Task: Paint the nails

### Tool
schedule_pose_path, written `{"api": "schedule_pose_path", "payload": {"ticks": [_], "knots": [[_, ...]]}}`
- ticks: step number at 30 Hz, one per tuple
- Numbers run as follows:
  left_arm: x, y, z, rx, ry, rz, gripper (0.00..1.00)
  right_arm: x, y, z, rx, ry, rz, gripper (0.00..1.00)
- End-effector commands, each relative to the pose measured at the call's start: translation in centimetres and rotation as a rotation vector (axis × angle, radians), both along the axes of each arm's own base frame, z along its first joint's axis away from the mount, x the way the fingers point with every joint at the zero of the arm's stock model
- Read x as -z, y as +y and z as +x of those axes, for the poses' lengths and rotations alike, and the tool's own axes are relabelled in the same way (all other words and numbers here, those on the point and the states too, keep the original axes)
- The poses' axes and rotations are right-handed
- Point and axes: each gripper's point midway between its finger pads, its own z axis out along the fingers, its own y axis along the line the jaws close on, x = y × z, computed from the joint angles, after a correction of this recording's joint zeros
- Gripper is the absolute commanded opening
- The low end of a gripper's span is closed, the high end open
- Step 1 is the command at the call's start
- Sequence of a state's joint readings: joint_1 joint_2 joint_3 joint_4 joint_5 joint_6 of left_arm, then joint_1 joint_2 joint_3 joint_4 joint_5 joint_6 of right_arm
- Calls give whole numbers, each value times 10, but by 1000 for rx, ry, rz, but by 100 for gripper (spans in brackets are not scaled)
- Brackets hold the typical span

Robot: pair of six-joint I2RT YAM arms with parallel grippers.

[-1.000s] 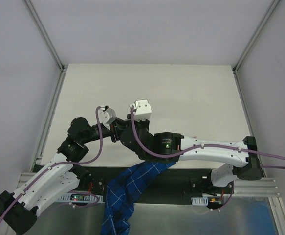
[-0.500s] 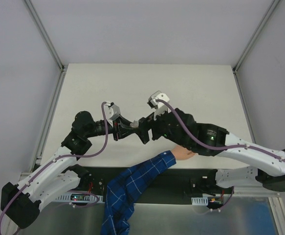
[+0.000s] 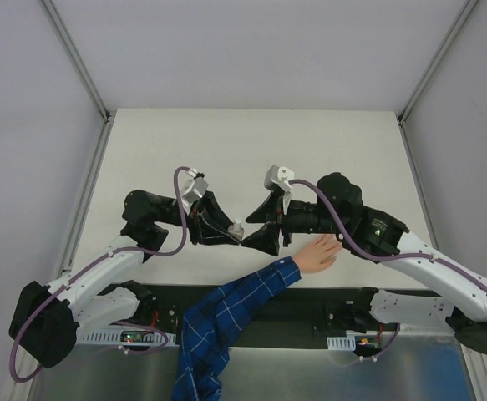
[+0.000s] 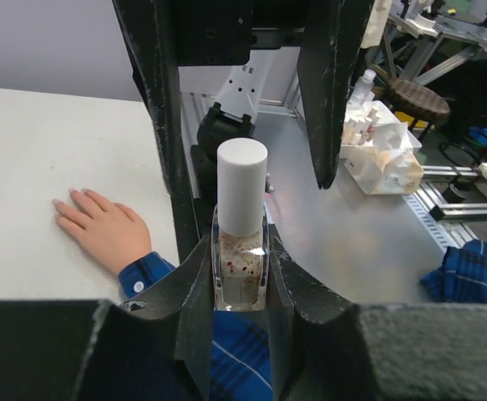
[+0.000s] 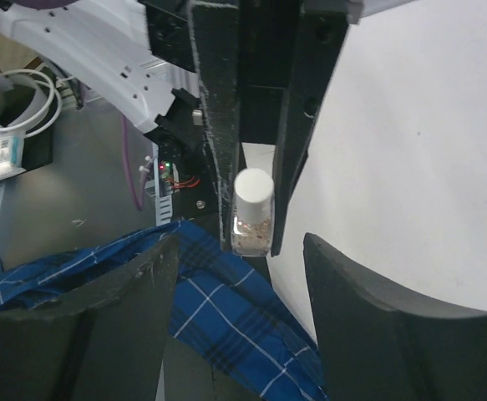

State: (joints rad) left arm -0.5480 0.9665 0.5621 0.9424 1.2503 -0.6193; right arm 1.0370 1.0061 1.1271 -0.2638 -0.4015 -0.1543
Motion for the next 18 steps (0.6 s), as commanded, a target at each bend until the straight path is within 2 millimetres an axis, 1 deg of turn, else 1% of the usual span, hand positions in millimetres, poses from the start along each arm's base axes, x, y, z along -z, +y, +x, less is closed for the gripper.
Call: {"api": "schedule_pose_path", "payload": {"ticks": [1, 3, 9, 10, 12, 16, 18], "knots": [[-15, 9, -16, 94, -73, -33, 0, -32, 3, -17, -147, -84, 120, 62], [-15, 9, -17, 95, -73, -32, 0, -35, 6, -11, -138, -87, 124, 60], [-14, 8, -19, 103, -69, -29, 0, -44, 15, -5, -166, -78, 133, 50], [-13, 8, -19, 105, -67, -27, 0, -43, 18, -5, -175, -71, 130, 50], [-13, 8, -19, 107, -69, -26, 0, -48, 19, -5, -195, -63, 138, 48], [-12, 7, -19, 109, -64, -22, 0, -52, 23, -5, -219, -52, 142, 46], [-12, 7, -19, 107, -64, -22, 0, -52, 24, -6, -229, -38, 142, 42]]}}
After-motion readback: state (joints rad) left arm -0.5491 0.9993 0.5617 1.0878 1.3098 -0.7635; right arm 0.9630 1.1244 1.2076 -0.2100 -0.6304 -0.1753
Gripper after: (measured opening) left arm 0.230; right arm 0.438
